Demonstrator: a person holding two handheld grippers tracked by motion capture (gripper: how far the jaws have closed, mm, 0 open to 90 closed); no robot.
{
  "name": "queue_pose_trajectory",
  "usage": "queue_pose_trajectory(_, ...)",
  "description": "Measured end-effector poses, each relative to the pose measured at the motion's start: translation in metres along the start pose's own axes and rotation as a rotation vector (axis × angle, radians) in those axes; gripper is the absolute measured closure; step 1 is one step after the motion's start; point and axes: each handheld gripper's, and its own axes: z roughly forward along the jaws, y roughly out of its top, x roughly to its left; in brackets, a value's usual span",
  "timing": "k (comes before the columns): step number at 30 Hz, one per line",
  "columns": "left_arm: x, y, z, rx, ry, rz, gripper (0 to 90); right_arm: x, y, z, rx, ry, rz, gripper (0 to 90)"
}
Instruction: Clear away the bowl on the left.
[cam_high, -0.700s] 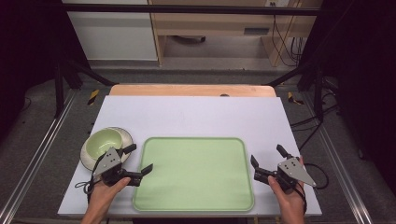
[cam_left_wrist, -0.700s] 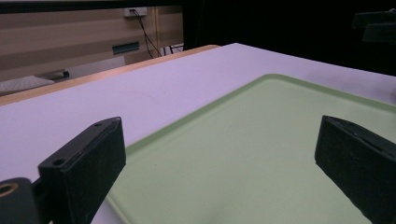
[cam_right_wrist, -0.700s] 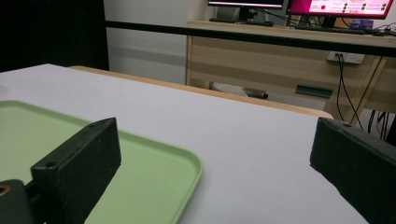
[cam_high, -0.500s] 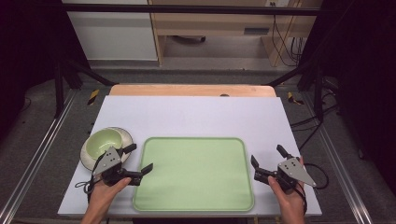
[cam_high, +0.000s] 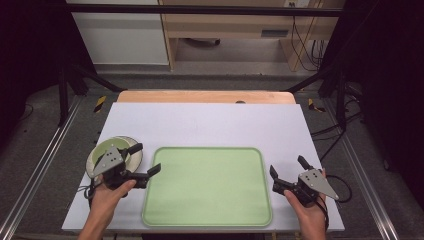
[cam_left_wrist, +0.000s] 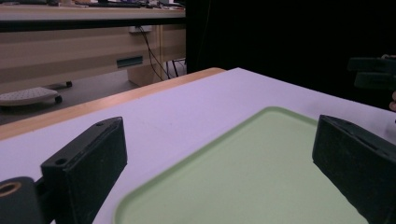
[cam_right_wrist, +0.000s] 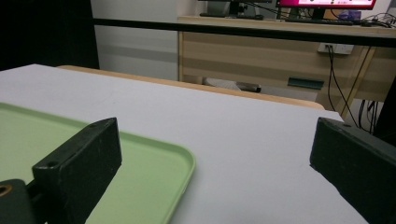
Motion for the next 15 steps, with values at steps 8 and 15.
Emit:
queue_pose_trajectory(8,0.026,0.042,0.013,0.043,0.056,0.093,4.1,-0.002,0.0,0.0,0.005,-0.018,0.012,3.1)
queue_pose_trajectory(15,0.048,0.049,-0.012,0.09,0.198,0.096,4.4,0.004,0.0,0.003,0.017,-0.006,-0.002,2.6)
